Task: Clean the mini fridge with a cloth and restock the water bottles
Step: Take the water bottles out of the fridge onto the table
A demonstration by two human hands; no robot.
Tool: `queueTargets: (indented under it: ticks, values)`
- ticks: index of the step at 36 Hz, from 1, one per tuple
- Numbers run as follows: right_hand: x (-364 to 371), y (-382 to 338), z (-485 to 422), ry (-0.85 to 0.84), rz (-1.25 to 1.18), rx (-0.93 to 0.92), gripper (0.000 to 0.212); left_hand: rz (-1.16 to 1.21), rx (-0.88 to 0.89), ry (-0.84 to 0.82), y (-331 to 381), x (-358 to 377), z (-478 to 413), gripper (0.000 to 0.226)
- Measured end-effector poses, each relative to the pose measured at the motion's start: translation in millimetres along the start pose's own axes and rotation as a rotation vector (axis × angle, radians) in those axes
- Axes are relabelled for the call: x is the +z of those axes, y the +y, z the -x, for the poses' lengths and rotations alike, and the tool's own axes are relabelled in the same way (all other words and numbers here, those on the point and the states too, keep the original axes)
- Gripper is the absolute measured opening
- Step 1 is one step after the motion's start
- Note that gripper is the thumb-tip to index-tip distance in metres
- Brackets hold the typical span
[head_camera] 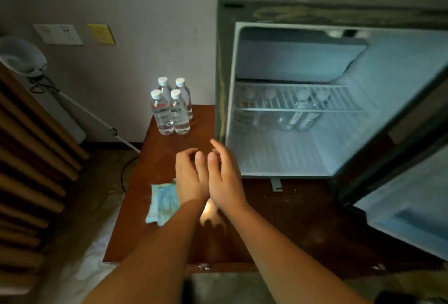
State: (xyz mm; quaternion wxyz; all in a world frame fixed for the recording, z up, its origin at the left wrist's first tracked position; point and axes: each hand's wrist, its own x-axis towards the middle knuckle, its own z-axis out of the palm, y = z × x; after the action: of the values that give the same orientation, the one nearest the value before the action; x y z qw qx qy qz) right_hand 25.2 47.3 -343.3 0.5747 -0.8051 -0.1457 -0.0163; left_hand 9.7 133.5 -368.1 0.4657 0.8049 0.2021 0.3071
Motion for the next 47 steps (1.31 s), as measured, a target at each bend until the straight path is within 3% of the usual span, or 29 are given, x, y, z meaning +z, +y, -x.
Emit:
queueTargets:
  ticks: [4, 13, 22, 27, 31, 35, 41, 44, 47]
  values:
    - [-63.6, 5.1, 17.3, 0.034, 0.051, 0.016, 0.037, 0.011, 0.038, 0.027, 30.2, 21.5, 34.2, 0.031]
    - [-160.4, 30.8, 16.5, 0.167, 0.124, 0.097, 0.042, 0.028, 0.055, -0.114, 84.8, 86.8, 69.6, 0.038]
    - [-195.2, 77.2, -30.2, 0.284, 0.091, 0.205, 0.050, 0.067, 0.117, -0.235, 95.0, 165.5, 39.0, 0.053]
    - [-202.9, 100.0, -74.5, 0.354, 0.047, 0.214, 0.054, 0.136, 0.142, -0.288, 96.1, 215.3, 4.8, 0.050]
    - [-204.4, 109.3, -118.9, 0.422, -0.014, 0.208, 0.050, 0.098, 0.101, -0.300, 90.5, 248.1, -22.1, 0.065]
    - [-206.3, 117.4, -157.1, 0.434, -0.027, 0.137, 0.052, 0.150, 0.153, -0.331, 86.9, 276.0, -45.1, 0.054]
    - [-200.7, 148.9, -180.6, 0.295, 0.083, 0.202, 0.048, 0.128, 0.119, -0.335, 80.3, 301.5, -60.0, 0.061]
    - [-194.6, 151.3, -184.1, 0.358, 0.137, 0.172, 0.056, 0.127, 0.010, -0.256, 75.4, 310.7, -67.7, 0.041]
    - [-186.7, 149.9, -188.0, 0.504, 0.294, -0.008, 0.060, 0.096, -0.225, -0.424, 56.3, 320.8, -76.1, 0.049]
